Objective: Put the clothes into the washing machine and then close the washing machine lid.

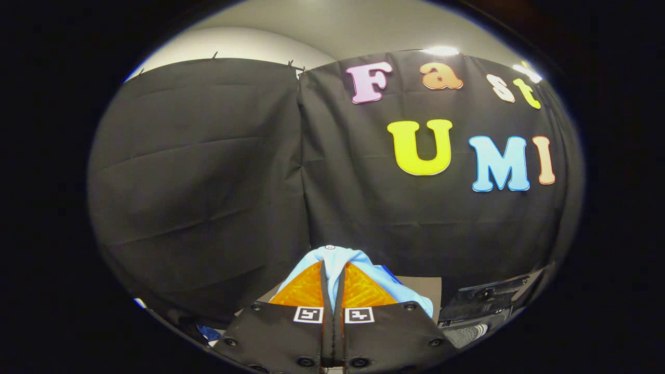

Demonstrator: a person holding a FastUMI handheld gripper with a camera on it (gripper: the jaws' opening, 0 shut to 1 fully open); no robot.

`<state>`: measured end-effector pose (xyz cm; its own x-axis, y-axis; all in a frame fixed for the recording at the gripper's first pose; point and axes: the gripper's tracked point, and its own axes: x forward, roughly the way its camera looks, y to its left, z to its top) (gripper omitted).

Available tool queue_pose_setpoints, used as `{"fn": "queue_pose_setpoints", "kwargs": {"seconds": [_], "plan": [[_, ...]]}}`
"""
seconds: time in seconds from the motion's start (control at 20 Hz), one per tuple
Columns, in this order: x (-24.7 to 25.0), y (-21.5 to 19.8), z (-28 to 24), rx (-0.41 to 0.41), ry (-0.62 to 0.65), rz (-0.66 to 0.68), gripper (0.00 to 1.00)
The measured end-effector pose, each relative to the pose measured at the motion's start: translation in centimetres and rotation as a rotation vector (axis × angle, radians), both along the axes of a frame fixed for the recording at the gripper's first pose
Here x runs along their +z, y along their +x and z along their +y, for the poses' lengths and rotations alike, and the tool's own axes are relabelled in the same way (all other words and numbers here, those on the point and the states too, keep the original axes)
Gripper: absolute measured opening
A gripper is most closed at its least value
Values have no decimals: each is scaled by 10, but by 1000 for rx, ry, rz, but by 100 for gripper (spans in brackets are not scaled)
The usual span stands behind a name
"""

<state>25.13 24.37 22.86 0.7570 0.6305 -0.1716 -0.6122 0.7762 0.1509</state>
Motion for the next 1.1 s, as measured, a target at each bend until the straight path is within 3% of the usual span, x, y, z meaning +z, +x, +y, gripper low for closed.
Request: {"fn": "queue_pose_setpoints", "kwargs": {"seconds": [0.4, 1.1], "plan": [[22, 9, -62, -25, 78, -31, 1], [-7, 55, -289, -223, 66, -4, 1]]}}
